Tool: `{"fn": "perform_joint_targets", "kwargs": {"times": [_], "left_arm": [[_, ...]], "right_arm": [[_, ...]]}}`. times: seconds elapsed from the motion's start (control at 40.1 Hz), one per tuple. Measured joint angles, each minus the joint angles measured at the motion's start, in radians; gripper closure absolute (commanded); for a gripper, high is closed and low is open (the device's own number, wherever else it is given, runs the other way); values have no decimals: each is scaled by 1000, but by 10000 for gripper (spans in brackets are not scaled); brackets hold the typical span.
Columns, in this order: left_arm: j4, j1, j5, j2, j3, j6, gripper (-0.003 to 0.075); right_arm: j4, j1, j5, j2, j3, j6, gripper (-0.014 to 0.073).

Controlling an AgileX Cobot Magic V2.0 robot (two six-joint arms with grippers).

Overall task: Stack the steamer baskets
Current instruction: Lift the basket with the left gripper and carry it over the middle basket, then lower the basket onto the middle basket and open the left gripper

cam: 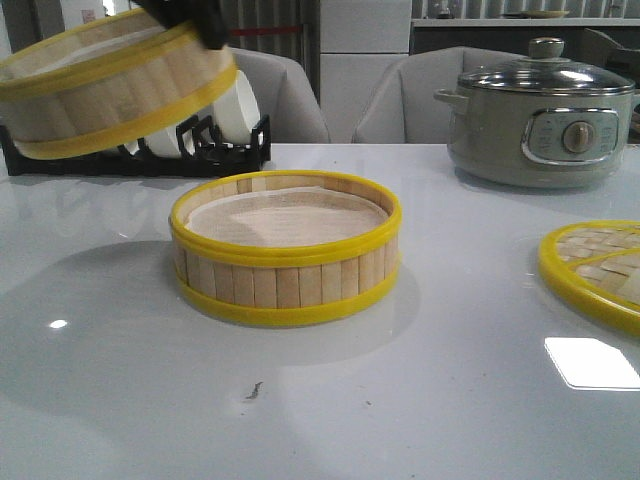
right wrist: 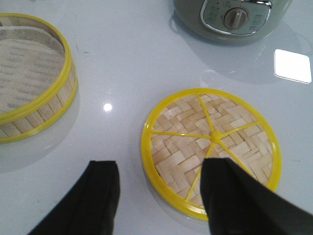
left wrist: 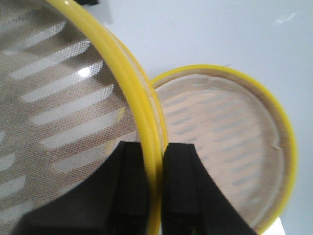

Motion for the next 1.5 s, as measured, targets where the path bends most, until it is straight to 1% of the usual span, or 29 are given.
{"fn": "perform_joint_targets", "kwargs": {"times": [0.175, 0.325, 0.474, 0.699, 0.998, 1.498], "left_arm": [[-26, -128, 6, 14, -2, 0, 627], [-30, -221, -21, 51, -3, 0, 627], [-34, -269, -65, 102, -4, 0, 627], [-26, -281, -94, 179, -4, 1, 627], [-7, -281, -95, 193, -5, 1, 627], [13, -281, -39, 193, -19, 1, 627]], "right_arm": [[0, 0, 0, 0, 0, 0, 124], [0, 0, 0, 0, 0, 0, 124], [0, 0, 0, 0, 0, 0, 124], [0, 0, 0, 0, 0, 0, 124], [0, 0, 0, 0, 0, 2, 124], [0, 0, 0, 0, 0, 2, 124]]}}
